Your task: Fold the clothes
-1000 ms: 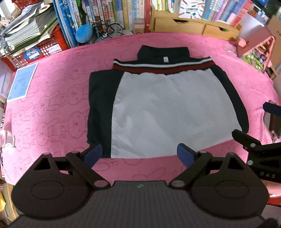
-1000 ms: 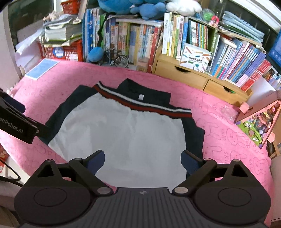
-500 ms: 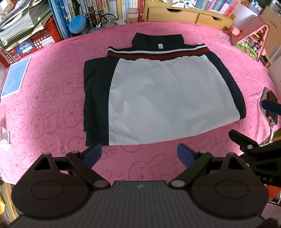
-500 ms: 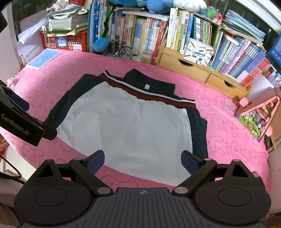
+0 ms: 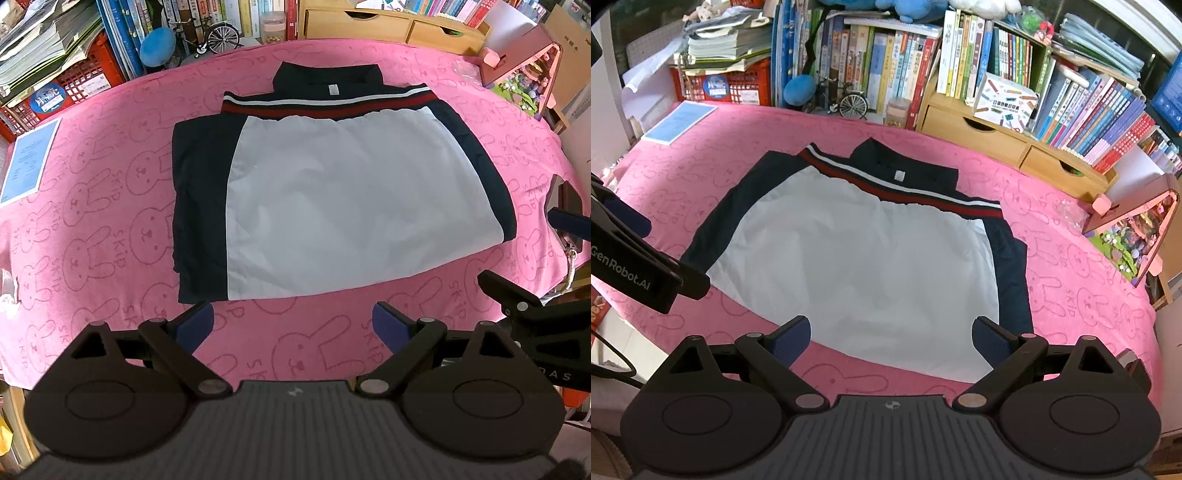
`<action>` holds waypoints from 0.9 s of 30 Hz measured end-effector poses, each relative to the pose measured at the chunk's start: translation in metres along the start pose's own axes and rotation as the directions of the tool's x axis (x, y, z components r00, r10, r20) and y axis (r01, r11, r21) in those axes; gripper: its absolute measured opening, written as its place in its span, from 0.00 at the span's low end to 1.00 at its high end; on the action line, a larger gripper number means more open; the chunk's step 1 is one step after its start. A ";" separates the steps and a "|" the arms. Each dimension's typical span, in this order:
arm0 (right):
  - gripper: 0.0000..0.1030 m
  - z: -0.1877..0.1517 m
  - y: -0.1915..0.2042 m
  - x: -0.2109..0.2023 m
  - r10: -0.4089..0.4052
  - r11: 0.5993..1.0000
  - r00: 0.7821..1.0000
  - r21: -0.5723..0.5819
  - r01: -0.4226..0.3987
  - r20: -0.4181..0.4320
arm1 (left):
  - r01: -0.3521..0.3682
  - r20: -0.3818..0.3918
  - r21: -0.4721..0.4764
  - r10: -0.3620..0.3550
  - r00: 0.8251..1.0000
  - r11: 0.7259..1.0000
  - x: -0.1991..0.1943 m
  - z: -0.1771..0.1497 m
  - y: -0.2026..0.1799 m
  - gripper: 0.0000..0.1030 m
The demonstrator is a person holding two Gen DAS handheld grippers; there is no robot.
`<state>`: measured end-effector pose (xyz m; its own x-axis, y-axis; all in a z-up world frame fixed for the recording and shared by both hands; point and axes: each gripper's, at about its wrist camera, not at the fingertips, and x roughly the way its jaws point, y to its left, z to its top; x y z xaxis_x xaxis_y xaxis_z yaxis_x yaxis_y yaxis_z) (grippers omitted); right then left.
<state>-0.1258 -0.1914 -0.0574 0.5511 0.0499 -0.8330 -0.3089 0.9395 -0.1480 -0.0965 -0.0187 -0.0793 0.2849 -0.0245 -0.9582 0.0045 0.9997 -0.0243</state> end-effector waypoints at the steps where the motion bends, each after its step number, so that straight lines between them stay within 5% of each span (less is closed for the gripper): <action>1: 0.92 0.000 0.000 0.000 0.000 1.000 1.000 0.001 0.000 -0.002 | 0.001 -0.002 -0.006 -0.001 1.000 1.000 0.000 0.000 0.000 0.91; 18: 0.94 -0.002 -0.034 0.011 0.000 0.998 1.000 0.060 0.002 -0.028 | -0.015 -0.041 0.010 0.016 0.999 1.000 0.016 0.020 -0.028 0.93; 27: 0.95 -0.017 -0.114 0.035 0.010 0.948 0.997 0.317 0.016 -0.079 | -0.066 -0.036 0.013 0.066 0.997 0.998 0.021 0.038 -0.051 0.93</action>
<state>-0.0849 -0.3026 -0.0788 0.4849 0.0323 -0.8740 -0.0382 0.9991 0.0157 -0.0539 -0.0704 -0.0876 0.2495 0.0416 -0.9675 -0.0015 0.9991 0.0425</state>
